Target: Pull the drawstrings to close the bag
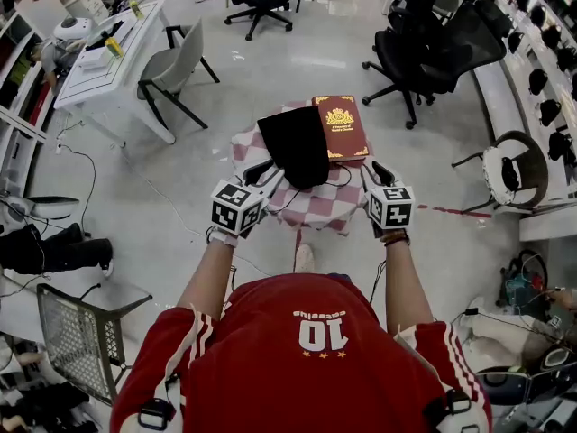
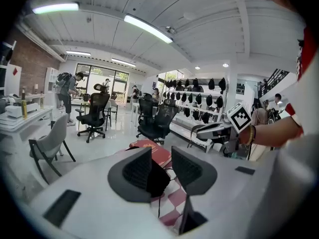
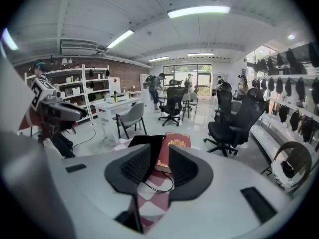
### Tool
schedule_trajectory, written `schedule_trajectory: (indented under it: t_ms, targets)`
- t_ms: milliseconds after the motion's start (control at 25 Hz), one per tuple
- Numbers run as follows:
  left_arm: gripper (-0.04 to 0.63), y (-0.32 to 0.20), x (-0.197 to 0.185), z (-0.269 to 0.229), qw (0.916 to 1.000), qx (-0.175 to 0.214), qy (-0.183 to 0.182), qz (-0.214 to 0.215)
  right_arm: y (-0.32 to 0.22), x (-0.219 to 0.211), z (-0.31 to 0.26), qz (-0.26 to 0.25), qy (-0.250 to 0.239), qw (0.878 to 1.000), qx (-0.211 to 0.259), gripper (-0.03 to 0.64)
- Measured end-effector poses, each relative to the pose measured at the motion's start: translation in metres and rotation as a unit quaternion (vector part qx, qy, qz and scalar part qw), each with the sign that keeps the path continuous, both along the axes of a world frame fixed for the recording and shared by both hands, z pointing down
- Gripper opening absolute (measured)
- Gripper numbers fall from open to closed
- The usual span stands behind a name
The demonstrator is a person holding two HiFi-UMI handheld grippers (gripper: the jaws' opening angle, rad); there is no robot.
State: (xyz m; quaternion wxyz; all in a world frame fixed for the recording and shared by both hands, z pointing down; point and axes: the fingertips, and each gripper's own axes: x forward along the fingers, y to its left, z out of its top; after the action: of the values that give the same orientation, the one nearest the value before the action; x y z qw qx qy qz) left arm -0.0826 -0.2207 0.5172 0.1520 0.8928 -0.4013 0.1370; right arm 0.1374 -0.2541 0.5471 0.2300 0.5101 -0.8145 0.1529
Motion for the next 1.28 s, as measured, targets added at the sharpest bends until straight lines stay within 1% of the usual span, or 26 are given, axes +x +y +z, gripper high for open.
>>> schedule_trajectory:
  t_ms: [240, 400, 640, 760, 840, 920, 1040, 1280]
  targets:
    - [0.115, 0.000, -0.015, -0.025, 0.9994, 0.024, 0.015, -0.021, 0.002, -0.010, -0.019, 0.001, -0.003, 1.000, 0.021, 0.104]
    - [0.115, 0.000, -0.027, -0.048, 0.9979, 0.048, 0.025, -0.036, 0.005, -0.016, -0.040, 0.003, -0.012, 0.999, 0.043, 0.106]
    - [0.115, -0.004, -0.035, -0.096, 0.9930, 0.096, 0.046, -0.051, 0.005, -0.026, -0.089, -0.003, -0.032, 0.995, 0.092, 0.104]
    - [0.115, -0.006, -0.034, -0.119, 0.9899, 0.117, 0.059, -0.056, 0.006, -0.034, -0.114, -0.017, -0.042, 0.993, 0.112, 0.100]
    - [0.092, -0.007, -0.033, -0.132, 0.9884, 0.127, 0.062, -0.056, 0.007, -0.039, -0.126, -0.027, -0.042, 0.991, 0.122, 0.080]
    - [0.059, -0.009, -0.033, -0.143, 0.9866, 0.138, 0.065, -0.059, 0.006, -0.043, -0.136, -0.029, -0.040, 0.990, 0.134, 0.043]
    - [0.017, -0.015, -0.033, -0.154, 0.9844, 0.147, 0.071, -0.065, 0.002, -0.044, -0.149, -0.022, -0.047, 0.987, 0.151, 0.031]
    - [0.008, -0.026, -0.027, -0.158, 0.9837, 0.149, 0.072, -0.071, -0.009, -0.033, -0.165, 0.007, -0.059, 0.983, 0.172, 0.015]
